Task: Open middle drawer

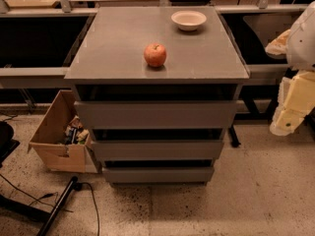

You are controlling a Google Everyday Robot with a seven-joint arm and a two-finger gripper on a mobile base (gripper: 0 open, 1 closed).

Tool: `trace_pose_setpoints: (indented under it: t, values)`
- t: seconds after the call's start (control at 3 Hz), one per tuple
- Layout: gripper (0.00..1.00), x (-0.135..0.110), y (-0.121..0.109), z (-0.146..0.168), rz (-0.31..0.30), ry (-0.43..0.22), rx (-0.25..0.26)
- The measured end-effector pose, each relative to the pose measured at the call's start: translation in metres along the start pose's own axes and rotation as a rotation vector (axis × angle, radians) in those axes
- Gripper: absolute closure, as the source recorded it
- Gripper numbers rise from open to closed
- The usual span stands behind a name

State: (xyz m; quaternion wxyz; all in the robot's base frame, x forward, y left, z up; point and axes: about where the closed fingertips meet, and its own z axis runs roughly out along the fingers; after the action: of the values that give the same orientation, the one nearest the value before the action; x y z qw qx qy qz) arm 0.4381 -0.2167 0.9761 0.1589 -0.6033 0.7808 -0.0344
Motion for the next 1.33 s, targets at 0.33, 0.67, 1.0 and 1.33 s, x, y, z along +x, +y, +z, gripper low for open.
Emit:
trace_pose_setpoints:
  t: [0.33, 0.67, 1.0, 1.33]
  values:
    - [0.00, -0.001, 0.001, 0.003, -0.001, -0.002, -0.004]
    - [0.00, -0.010, 0.013, 0.027, -0.013, -0.020, -0.033]
    - [0.00, -0.021, 0.036, 0.080, -0.017, -0.061, -0.073]
    - [0.00, -0.024, 0.063, 0.158, -0.033, -0.069, -0.108]
